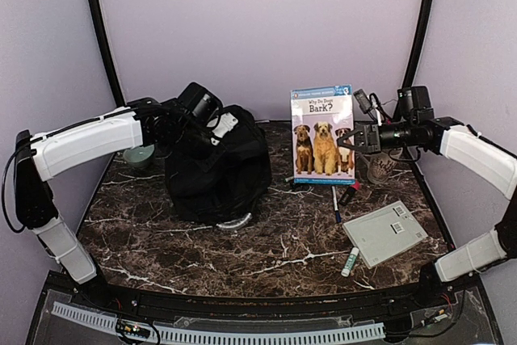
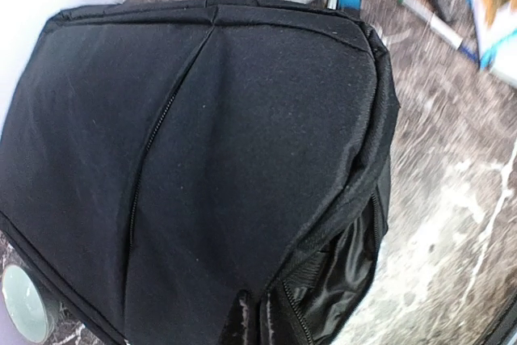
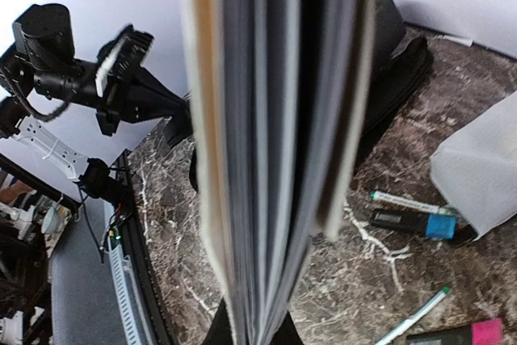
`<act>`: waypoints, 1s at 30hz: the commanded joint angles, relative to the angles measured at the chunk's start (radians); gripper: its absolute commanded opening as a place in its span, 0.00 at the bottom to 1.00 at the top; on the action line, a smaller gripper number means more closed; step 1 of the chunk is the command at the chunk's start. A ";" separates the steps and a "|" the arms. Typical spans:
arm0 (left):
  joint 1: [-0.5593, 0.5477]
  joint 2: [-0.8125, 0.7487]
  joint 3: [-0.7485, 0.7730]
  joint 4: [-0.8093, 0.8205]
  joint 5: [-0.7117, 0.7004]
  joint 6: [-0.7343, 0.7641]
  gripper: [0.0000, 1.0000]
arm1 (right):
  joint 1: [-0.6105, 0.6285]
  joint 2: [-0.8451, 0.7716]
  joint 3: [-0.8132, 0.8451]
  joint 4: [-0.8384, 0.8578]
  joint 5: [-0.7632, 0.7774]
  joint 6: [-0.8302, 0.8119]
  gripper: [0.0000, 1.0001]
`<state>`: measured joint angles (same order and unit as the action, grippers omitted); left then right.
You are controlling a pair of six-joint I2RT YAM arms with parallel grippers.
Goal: Pack the student bag
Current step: Pick up the largest pocket of the bag from the student bag, then place the book in the largest pocket of the bag.
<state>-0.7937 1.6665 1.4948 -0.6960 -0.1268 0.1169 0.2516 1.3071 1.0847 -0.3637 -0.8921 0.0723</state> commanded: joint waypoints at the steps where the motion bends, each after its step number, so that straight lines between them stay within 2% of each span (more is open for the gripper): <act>1: -0.002 -0.077 0.021 0.124 0.050 -0.074 0.00 | 0.032 0.039 -0.039 -0.049 -0.114 0.059 0.00; 11: -0.002 -0.054 0.036 0.217 0.035 -0.124 0.00 | 0.147 0.143 -0.060 -0.024 -0.230 0.079 0.00; 21: -0.002 -0.030 -0.016 0.302 0.059 -0.254 0.00 | 0.201 0.215 -0.047 -0.078 -0.229 0.049 0.00; 26: -0.002 -0.033 -0.055 0.353 0.040 -0.258 0.00 | 0.210 0.210 -0.070 -0.140 -0.220 0.011 0.00; 30: -0.002 -0.019 -0.067 0.375 0.034 -0.251 0.00 | 0.212 0.175 -0.137 -0.079 -0.191 0.041 0.00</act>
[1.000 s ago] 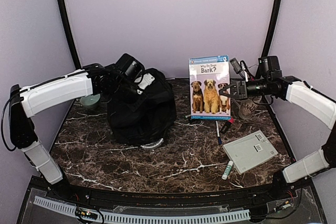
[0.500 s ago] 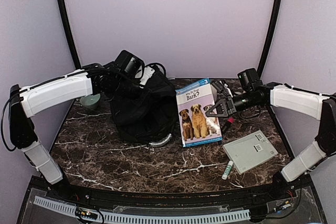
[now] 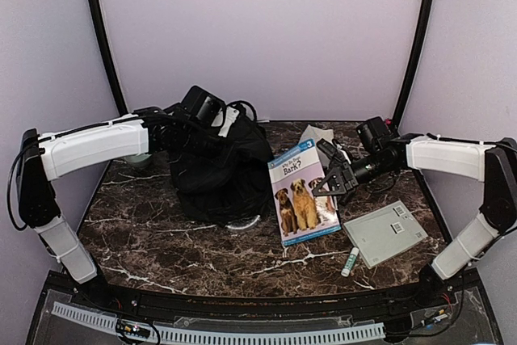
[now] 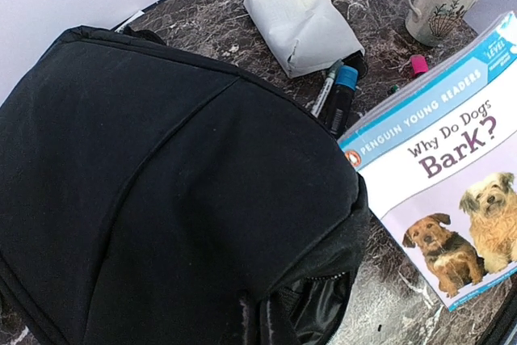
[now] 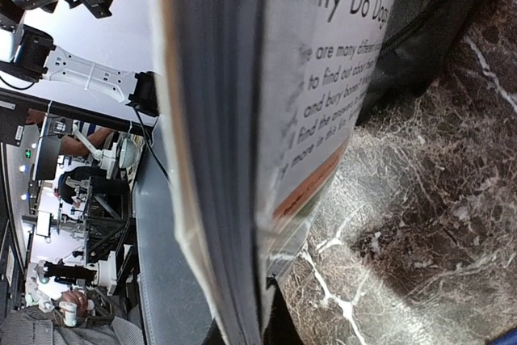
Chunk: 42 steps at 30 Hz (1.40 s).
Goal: Pack the student bag
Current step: Place the book in the largest pocket of the bag.
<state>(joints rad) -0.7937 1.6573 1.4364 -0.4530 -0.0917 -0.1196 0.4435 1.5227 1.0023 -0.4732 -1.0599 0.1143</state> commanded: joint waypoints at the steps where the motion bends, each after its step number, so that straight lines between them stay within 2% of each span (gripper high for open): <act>1: -0.002 -0.005 -0.008 0.131 -0.002 -0.014 0.00 | 0.020 -0.047 -0.063 0.034 -0.022 0.002 0.00; 6: -0.002 0.007 -0.004 0.143 0.008 -0.019 0.00 | 0.021 -0.086 -0.066 -0.004 -0.003 -0.030 0.00; 11: -0.002 -0.002 0.006 0.164 0.047 -0.036 0.00 | 0.056 -0.072 -0.081 0.080 0.027 0.033 0.00; 15: -0.002 -0.028 -0.014 0.199 0.061 -0.054 0.00 | 0.139 0.011 0.028 0.103 0.188 0.094 0.00; 20: -0.002 -0.052 -0.032 0.223 0.059 -0.067 0.00 | 0.214 0.235 0.232 0.039 0.064 0.117 0.00; 26: -0.002 -0.078 -0.045 0.234 0.103 -0.083 0.00 | 0.246 0.349 0.257 0.120 0.006 0.214 0.00; 33: -0.002 -0.131 -0.074 0.262 0.157 -0.077 0.00 | 0.251 0.442 0.360 0.140 0.028 0.298 0.00; 37: -0.002 -0.146 -0.081 0.257 0.199 -0.059 0.00 | 0.249 0.477 0.403 0.232 0.049 0.402 0.00; 42: -0.002 -0.159 -0.093 0.235 0.246 -0.038 0.00 | 0.248 0.558 0.492 0.230 0.054 0.431 0.00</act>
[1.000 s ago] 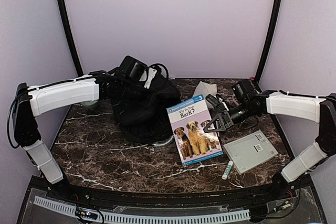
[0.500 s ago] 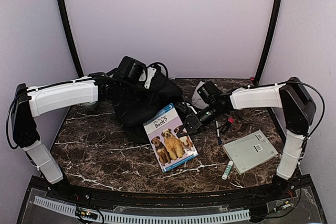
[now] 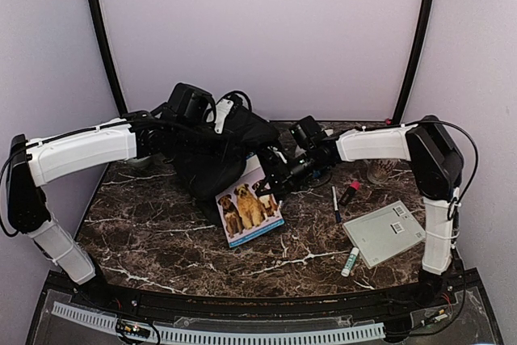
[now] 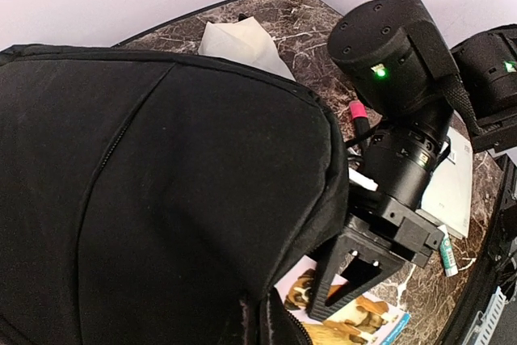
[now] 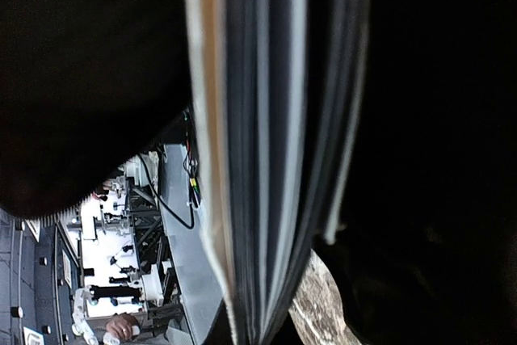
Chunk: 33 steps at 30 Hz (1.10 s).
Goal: Pack the student bag
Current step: Place the book in the largest pocket of the bag.
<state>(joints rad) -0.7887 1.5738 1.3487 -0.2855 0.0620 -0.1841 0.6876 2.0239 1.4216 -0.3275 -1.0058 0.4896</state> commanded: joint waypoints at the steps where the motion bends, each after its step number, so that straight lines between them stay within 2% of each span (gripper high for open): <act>1: -0.007 -0.075 -0.005 0.061 0.105 0.031 0.00 | 0.003 0.071 0.088 0.086 -0.001 0.063 0.00; 8: -0.007 -0.079 -0.015 0.038 0.121 0.043 0.00 | -0.009 0.137 0.148 0.083 0.041 0.098 0.00; 11: -0.007 -0.079 -0.017 0.040 0.115 0.046 0.00 | -0.008 0.128 0.138 0.082 0.053 0.098 0.10; 14: -0.007 -0.070 -0.020 0.046 0.117 0.048 0.00 | -0.010 0.103 0.117 0.059 0.083 0.072 0.16; 16: -0.007 -0.061 -0.017 0.051 0.122 0.049 0.00 | -0.008 0.081 0.094 0.043 0.103 0.052 0.24; 22: -0.007 -0.035 -0.012 0.053 0.127 0.056 0.00 | -0.010 -0.008 0.031 -0.039 0.206 -0.065 0.43; 29: -0.006 -0.019 -0.001 0.008 0.088 0.100 0.00 | -0.010 -0.159 -0.090 -0.134 0.423 -0.184 0.58; 33: -0.006 -0.022 -0.006 0.003 0.088 0.124 0.00 | -0.008 -0.268 -0.186 -0.154 0.499 -0.300 0.59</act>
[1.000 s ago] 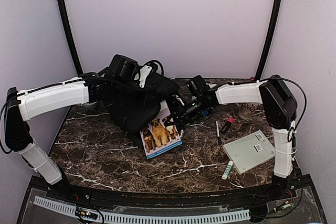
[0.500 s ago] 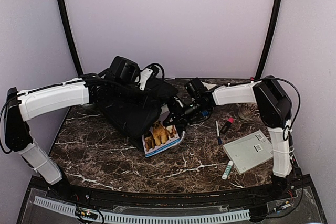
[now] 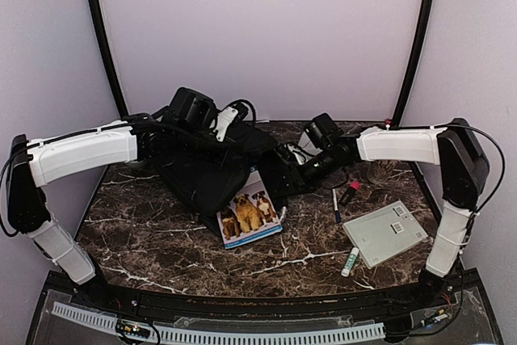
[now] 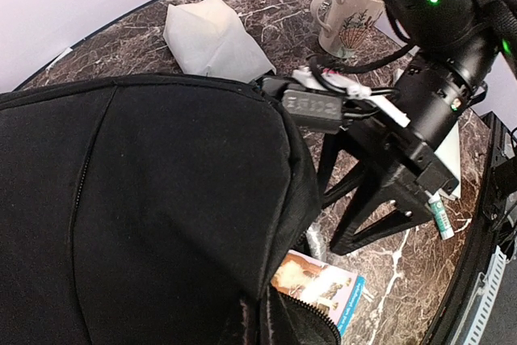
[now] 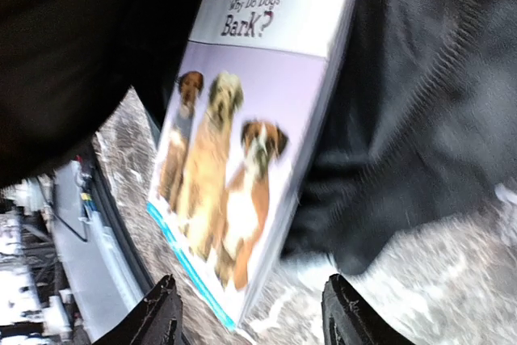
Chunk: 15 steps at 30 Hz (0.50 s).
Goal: Pack the student bag
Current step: Place the book in the largest pocket of the bag, then adjust the book in the largest pocket of the bag.
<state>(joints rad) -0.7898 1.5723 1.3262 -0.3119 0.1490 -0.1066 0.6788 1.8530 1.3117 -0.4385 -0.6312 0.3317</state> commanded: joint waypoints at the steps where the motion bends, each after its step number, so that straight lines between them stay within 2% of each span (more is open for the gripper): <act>1: -0.005 -0.018 0.018 0.030 0.007 0.053 0.00 | 0.001 -0.126 -0.099 -0.047 0.137 -0.176 0.58; 8: -0.005 0.044 0.085 -0.019 0.105 0.116 0.00 | 0.061 -0.250 -0.153 -0.108 0.118 -0.507 0.52; 11: -0.005 0.055 0.133 -0.063 0.124 0.140 0.00 | 0.147 -0.317 -0.152 -0.121 0.214 -0.709 0.55; 13: -0.005 0.054 0.157 -0.085 0.129 0.155 0.00 | 0.206 -0.329 -0.153 -0.195 0.229 -0.898 0.58; 15: -0.004 0.055 0.188 -0.115 0.136 0.173 0.00 | 0.275 -0.323 -0.152 -0.229 0.336 -1.005 0.59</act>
<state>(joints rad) -0.7895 1.6588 1.4227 -0.4011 0.2226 0.0048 0.8452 1.5486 1.1648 -0.5716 -0.4400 -0.3244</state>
